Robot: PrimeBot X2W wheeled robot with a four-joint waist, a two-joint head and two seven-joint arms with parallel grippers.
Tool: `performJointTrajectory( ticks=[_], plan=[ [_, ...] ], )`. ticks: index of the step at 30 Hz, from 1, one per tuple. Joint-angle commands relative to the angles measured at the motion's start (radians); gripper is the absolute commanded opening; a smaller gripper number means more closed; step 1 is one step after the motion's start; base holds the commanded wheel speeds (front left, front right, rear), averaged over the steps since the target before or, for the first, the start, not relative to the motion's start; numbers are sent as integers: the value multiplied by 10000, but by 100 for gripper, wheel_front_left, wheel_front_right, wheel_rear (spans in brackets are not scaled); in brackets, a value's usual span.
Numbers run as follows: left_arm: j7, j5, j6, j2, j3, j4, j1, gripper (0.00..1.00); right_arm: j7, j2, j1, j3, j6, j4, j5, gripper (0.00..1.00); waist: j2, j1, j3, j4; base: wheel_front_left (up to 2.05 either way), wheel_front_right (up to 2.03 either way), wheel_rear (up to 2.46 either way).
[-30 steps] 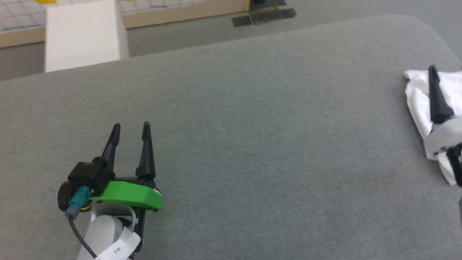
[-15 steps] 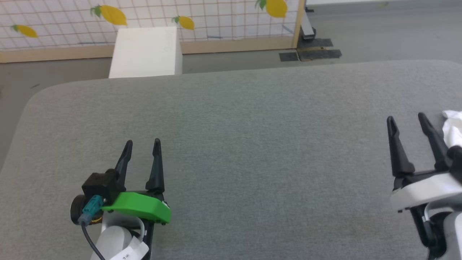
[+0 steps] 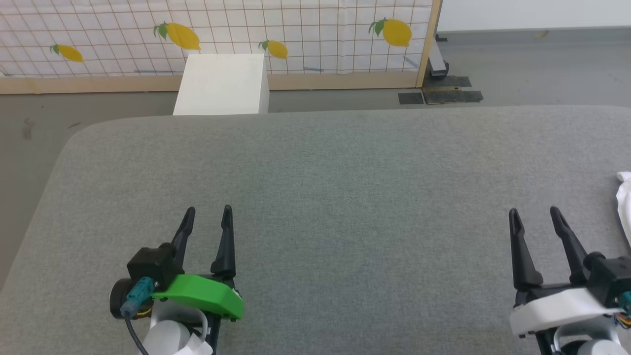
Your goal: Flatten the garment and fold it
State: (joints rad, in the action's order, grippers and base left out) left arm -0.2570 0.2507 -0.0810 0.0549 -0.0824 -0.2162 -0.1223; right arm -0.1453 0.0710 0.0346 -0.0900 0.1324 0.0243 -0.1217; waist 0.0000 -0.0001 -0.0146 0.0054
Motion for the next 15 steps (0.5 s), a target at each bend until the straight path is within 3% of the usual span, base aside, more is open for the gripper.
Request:
performJointTrajectory(
  ticks=[1, 15],
  plan=[
    [-47, 185, 48, -43, -47, -11, 145, 100, -69, -56, 178, -49, -17, 75, 99, 100, 0, 1, 68, 53, 0, 0, 0],
    [-47, 483, 322, -46, -372, 88, 422, 100, 214, -194, 668, -6, -17, 415, 290, 100, 0, 1, 190, 203, 0, 0, 0]
  ],
)
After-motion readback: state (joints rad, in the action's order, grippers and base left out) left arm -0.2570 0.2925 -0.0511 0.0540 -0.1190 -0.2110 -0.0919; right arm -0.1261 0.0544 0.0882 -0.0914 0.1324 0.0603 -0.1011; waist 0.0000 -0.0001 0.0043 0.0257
